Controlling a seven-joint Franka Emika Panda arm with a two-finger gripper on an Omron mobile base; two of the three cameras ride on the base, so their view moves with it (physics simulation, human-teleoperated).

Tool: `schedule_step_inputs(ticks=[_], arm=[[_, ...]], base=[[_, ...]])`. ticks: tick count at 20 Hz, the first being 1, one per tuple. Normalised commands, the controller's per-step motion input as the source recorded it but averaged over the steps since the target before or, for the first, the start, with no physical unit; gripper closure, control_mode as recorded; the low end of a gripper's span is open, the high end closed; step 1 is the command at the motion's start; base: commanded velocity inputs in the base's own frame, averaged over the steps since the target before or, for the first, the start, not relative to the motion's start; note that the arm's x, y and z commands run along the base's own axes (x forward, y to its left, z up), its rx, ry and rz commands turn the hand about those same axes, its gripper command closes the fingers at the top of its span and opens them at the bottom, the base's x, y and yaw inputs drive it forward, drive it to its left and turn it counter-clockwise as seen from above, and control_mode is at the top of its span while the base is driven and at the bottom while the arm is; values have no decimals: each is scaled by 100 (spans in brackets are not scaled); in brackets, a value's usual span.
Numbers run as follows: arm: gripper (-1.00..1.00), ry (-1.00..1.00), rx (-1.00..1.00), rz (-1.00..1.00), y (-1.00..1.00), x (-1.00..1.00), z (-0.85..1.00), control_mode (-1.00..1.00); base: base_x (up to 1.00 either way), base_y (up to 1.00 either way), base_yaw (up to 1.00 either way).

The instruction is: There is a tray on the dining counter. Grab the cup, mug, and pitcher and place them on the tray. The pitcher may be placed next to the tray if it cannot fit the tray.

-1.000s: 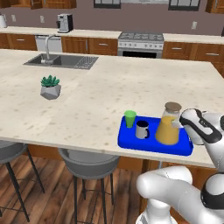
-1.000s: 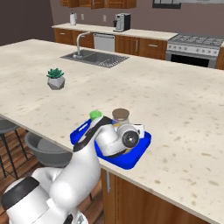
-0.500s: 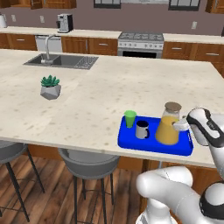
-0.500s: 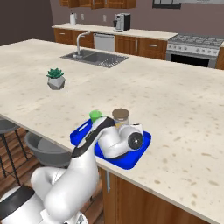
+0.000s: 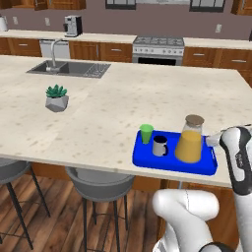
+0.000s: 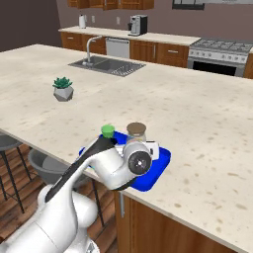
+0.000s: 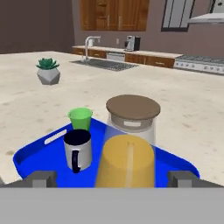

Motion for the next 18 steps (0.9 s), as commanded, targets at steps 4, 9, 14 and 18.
schedule_step_inputs(ticks=[4, 9, 14, 18], arm=[[-100, 1, 0, -25, 11, -39, 72, -100], [-100, 3, 0, -25, 9, -41, 69, -100], [-100, 4, 0, -23, 3, -61, 67, -100], [-100, 8, 0, -25, 11, -81, 54, -100]], base=[[0, 0, 0], [0, 0, 0], [0, 0, 0], [0, 0, 0]])
